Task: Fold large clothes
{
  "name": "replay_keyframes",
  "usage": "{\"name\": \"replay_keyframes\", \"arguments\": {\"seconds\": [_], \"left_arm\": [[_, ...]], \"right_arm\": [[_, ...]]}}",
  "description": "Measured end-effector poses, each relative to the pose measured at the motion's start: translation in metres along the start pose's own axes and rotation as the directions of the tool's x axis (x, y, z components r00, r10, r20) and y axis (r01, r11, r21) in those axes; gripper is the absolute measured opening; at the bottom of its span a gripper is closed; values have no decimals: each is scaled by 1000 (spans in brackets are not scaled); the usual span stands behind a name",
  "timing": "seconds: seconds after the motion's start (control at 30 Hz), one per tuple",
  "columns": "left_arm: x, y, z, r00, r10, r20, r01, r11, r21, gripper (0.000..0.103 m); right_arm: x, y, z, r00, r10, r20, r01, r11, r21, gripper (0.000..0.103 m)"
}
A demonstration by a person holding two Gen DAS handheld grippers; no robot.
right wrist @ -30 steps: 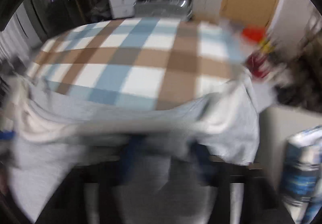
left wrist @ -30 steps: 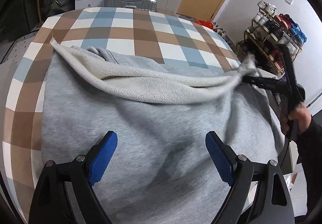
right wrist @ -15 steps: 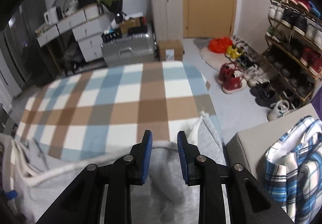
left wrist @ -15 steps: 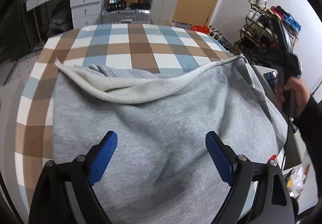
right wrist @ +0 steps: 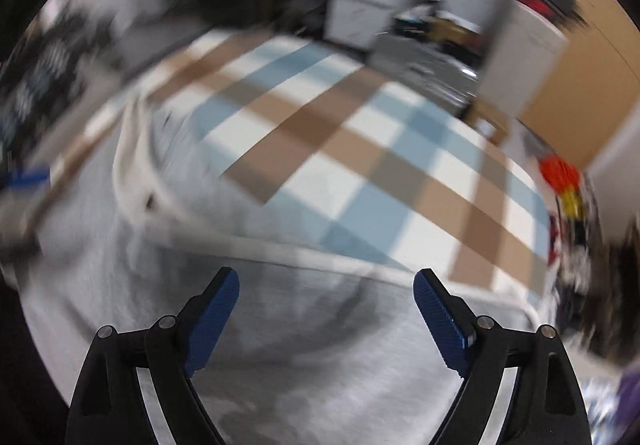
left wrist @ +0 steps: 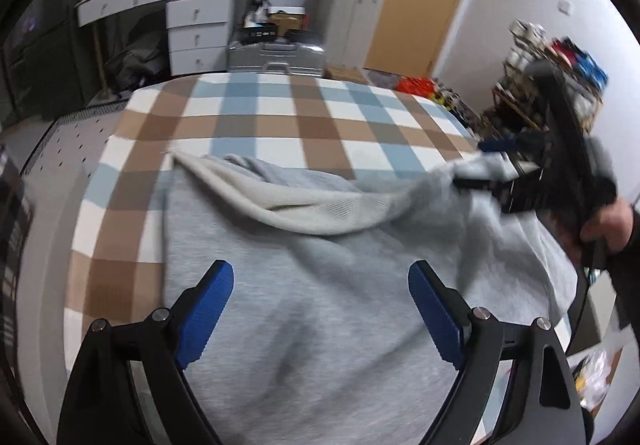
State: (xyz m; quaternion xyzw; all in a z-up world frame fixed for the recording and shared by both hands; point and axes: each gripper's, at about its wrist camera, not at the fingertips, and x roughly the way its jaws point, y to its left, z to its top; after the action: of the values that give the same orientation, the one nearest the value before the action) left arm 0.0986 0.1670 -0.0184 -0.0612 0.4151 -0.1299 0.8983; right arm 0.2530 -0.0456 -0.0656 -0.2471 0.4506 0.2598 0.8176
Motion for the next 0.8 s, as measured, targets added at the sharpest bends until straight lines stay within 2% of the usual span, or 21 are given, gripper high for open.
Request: {"name": "replay_keyframes", "arguments": {"seconds": [0.07,0.17,0.23,0.3,0.33,0.37,0.4,0.43,0.53,0.57,0.67,0.7,0.77,0.8], "left_arm": [[2,9,2,1000,-1,-4,1,1000,-31,87],[5,20,3,1000,2,-12,-3,998,-64,87],[7,23,4,1000,1,-14,-2,997,-73,86],[8,23,5,1000,6,-14,-7,998,-68,87],[9,22,6,1000,14,-14,-15,998,-63,87],[9,22,6,1000,21,-10,-22,998,-60,87],[10,22,6,1000,28,-8,-29,998,-59,87],[11,21,7,999,35,-11,-36,998,-57,87],[15,19,6,998,49,-27,-50,998,-38,87],[18,18,5,997,62,-38,-63,998,-31,87],[28,20,2,993,88,-82,-91,995,-29,87],[31,21,0,991,89,-104,-93,995,-30,87],[33,21,-2,986,105,-128,-110,994,-28,86],[34,21,-3,985,114,-128,-118,993,-25,87]], "right_arm": [[15,19,7,999,26,-24,-27,997,-70,89],[30,49,17,993,108,-55,-117,974,-195,89],[39,64,23,994,90,-57,-102,958,-267,89],[52,71,28,993,74,-89,-96,954,-282,87],[58,70,31,991,85,-105,-110,959,-262,86],[61,70,33,985,120,-121,-145,963,-229,75],[63,67,36,972,189,-140,-214,959,-187,50],[64,67,37,967,212,-141,-236,956,-175,41],[63,67,40,971,212,-108,-227,963,-149,24],[63,62,42,968,230,-99,-239,966,-97,16],[62,49,51,953,297,-54,-296,955,30,13],[61,42,54,933,360,-14,-358,930,82,13],[62,30,60,918,395,45,-396,904,162,13],[67,21,63,897,437,68,-441,868,229,13]]}}
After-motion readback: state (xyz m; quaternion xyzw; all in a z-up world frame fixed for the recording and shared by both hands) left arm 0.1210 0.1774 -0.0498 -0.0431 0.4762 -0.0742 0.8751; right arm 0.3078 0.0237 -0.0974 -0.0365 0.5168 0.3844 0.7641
